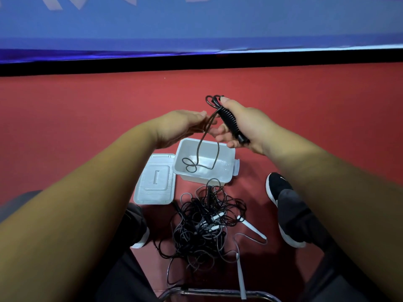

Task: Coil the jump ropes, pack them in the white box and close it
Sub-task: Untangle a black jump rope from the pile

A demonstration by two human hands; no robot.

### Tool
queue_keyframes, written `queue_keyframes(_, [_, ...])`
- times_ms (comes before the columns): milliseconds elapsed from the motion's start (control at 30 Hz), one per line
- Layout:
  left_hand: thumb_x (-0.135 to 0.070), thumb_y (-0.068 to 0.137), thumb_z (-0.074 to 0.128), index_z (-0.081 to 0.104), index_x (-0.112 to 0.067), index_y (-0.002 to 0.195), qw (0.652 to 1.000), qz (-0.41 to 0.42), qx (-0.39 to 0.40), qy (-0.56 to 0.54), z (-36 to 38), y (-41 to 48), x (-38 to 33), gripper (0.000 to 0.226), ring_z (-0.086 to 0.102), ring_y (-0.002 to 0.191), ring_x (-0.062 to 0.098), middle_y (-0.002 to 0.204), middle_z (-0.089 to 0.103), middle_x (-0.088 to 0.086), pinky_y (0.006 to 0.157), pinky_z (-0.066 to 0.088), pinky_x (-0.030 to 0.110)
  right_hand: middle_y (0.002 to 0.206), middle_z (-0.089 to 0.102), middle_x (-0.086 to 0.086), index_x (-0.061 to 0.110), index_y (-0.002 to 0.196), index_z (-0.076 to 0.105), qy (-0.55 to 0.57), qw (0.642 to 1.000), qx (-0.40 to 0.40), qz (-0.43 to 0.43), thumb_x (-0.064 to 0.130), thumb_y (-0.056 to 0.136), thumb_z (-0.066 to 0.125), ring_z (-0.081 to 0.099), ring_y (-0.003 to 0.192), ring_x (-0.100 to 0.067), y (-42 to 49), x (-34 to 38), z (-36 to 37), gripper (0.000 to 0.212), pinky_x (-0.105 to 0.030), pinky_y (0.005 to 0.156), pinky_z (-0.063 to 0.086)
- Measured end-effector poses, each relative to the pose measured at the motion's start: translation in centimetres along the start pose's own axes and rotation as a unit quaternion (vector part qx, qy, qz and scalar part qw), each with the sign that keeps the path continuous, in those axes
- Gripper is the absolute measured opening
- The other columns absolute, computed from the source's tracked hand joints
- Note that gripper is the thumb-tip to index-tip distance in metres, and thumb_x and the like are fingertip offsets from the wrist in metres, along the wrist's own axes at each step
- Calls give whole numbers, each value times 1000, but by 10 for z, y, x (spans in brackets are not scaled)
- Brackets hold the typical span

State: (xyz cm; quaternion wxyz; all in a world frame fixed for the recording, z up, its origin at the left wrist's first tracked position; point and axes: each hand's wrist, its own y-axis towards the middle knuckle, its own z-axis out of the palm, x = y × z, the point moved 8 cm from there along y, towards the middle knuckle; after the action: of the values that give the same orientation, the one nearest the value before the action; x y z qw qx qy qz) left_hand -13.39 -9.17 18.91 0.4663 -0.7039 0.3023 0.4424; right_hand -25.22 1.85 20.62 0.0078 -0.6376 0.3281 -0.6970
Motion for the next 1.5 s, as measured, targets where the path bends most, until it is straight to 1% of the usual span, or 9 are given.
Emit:
queue_keyframes(133, [-33,110,49,73,-14,123,998,47,19,42,-1,-9,-9,34,68,118,30,114,77,16,116,44,40,81,79,-11,19,103,71,-74,995,-40,-49,59,100,59,68,65,-23,1,17,-12,43,-27,49,43])
queue_keyframes(367, [-17,103,64,69,-9,115,998,-4,32,50,-2,-14,-4,15,75,100,29,101,72,8,82,61,43,85,78,-5,14,100,74,-97,992,-39,-72,60,96,67,57,54,-19,9,17,-14,47,-24,43,37])
queue_keyframes(600, [-10,102,65,75,-11,115,991,-30,-6,131,-12,-11,2,16,73,83,13,90,76,-9,76,64,36,86,74,-8,5,104,70,-44,998,39,-23,58,97,68,50,50,-18,10,7,2,53,-22,42,33])
queue_keyframes(767, [-11,103,64,73,0,102,989,-55,-33,137,-23,-10,12,14,71,80,22,88,71,13,58,54,26,80,65,-6,5,110,73,-47,987,149,28,59,100,62,43,47,-13,3,-4,21,56,-19,38,28])
queue_keyframes(967, [6,100,55,70,-6,87,993,-11,-5,117,-12,-17,-4,23,63,61,12,75,69,7,60,51,24,74,53,-5,10,107,70,-66,957,275,71,61,103,53,35,42,-10,-14,-17,42,54,-20,40,19])
queue_keyframes(1133, [11,96,57,72,1,100,991,6,-42,124,-19,-16,-10,19,61,61,11,73,69,3,60,52,22,72,50,-5,17,129,73,-97,927,344,110,56,103,51,32,39,-8,-26,-34,51,51,-17,38,20])
queue_keyframes(1267, [11,86,73,74,-1,97,990,47,-68,117,-21,-16,-22,16,65,65,8,76,73,1,65,53,19,72,52,-5,17,116,56,-124,926,329,135,52,99,61,36,40,-8,-24,-48,51,39,-14,39,25])
queue_keyframes(1367, [6,86,77,78,-9,102,986,71,-88,125,-25,-14,-27,22,64,75,11,88,74,6,73,54,21,74,53,-4,28,111,63,-141,933,306,131,50,100,65,38,46,-10,-17,-50,47,25,-15,41,25])
queue_keyframes(1500, [-7,90,78,82,-20,99,968,89,-108,208,-30,-12,-30,16,72,89,4,95,80,-6,87,53,17,76,54,-1,22,123,68,-185,946,244,106,55,100,64,40,54,-12,-2,-48,33,40,-18,47,23])
